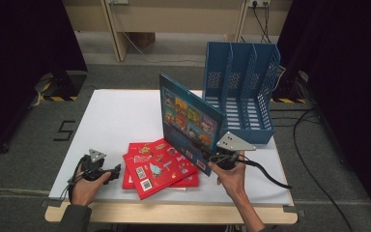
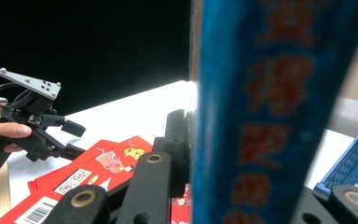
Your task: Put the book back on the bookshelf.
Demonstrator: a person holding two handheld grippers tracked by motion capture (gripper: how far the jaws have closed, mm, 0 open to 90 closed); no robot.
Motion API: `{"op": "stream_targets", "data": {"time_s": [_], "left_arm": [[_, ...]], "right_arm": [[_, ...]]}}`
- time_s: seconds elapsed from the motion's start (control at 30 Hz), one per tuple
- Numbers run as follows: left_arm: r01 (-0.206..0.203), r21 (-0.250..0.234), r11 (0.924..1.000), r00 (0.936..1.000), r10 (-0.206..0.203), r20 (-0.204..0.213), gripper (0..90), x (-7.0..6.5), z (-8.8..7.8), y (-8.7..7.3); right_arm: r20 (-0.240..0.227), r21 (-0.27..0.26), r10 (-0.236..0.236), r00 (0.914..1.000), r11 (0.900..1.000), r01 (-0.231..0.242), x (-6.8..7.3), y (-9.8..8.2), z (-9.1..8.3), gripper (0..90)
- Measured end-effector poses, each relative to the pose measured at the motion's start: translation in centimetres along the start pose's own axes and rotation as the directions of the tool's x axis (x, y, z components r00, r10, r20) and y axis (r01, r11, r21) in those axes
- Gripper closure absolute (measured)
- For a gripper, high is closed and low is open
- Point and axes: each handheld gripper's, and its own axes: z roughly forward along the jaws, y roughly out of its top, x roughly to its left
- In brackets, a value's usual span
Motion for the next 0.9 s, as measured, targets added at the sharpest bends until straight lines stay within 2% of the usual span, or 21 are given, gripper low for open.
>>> {"op": "stream_targets", "data": {"time_s": [0.17,0.2,0.4,0.77,0.83,0.9], "left_arm": [[0.0,0.001,1.0,1.0,0.0,0.0,15.7,0.0,0.0,0.0],[0.0,0.001,1.0,1.0,0.0,0.0,15.7,0.0,0.0,0.0],[-0.003,0.001,1.0,1.0,0.003,-0.002,15.8,0.0,0.0,0.0],[-0.003,0.0,1.0,1.0,0.003,-0.004,15.9,-0.1,0.0,0.0],[-0.008,0.002,1.0,1.0,0.008,-0.004,16.0,-0.1,0.0,0.0],[-0.006,0.001,1.0,1.0,0.006,-0.003,16.0,-0.1,0.0,0.0]], "right_arm": [[-0.003,-0.003,-0.006,1.0,1.0,0.006,0.0,0.0,0.0,78.6],[0.001,-0.017,-0.021,0.9998,1.0,0.021,0.0,-0.1,0.1,79.4],[-0.007,-0.029,-0.008,0.9999,1.0,0.008,-0.2,-0.3,0.2,78.5],[-0.009,-0.007,-0.001,1.0,1.0,0.001,-0.1,-0.5,0.4,77.5],[0.004,0.01,-0.021,0.9998,1.0,0.02,0.2,-1.1,0.7,76.8],[0.002,0.0,-0.022,0.9998,1.0,0.022,0.2,-1.2,0.8,77.2]]}}
